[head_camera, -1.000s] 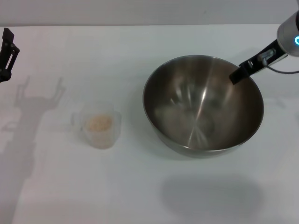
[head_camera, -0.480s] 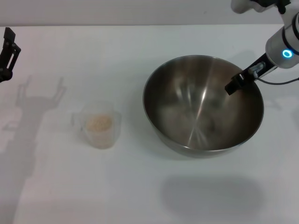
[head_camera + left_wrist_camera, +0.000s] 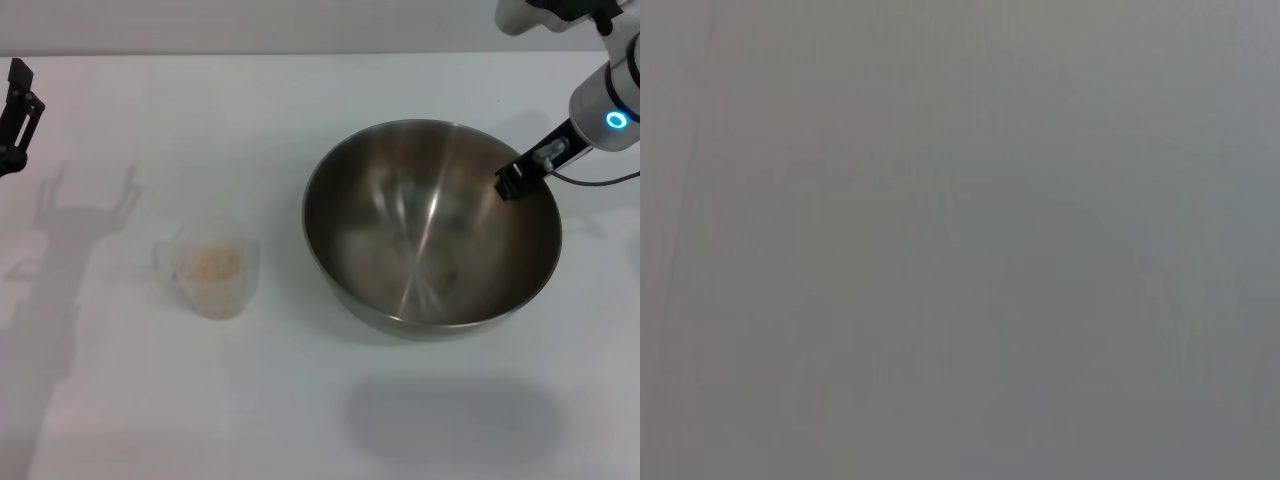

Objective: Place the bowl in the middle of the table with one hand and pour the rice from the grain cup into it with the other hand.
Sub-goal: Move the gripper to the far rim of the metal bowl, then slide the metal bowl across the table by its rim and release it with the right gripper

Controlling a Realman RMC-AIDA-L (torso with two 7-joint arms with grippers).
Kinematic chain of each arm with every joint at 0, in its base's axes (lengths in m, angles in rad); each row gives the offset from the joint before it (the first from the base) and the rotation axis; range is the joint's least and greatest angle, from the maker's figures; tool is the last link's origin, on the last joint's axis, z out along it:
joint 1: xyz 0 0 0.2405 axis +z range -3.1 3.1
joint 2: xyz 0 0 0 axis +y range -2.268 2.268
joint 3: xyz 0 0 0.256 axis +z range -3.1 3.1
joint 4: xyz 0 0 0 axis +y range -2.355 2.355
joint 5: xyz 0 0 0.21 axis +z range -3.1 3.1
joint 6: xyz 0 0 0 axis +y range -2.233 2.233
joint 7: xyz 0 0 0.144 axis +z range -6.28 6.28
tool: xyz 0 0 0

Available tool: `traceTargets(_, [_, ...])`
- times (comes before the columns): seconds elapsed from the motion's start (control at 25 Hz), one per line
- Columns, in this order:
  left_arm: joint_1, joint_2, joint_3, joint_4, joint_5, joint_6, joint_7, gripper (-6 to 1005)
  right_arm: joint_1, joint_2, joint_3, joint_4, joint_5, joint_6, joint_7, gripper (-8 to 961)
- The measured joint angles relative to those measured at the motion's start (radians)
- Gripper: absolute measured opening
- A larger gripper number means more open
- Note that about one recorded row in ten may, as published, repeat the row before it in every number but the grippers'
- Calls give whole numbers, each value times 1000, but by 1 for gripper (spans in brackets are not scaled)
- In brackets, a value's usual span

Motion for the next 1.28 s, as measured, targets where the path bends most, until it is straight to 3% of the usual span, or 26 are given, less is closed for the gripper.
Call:
traceTargets(0.12, [1,-1,0,-2,0,0,0,870,-3,0,4,-15,0,0,-1,111])
traceTargets(0.48, [3,-1,0,-9,1,18,0,870,-38,1,46,-146,27,-8,-39,36])
traceTargets(0.72, [2,0,0,-9,1,25,0,870,-92,1,51,-264,164,-9,-162,5])
traceTargets(1.28, [-5,0,0,-11,0,37,0,870,-113,1,6,-227,336,57,-382,1])
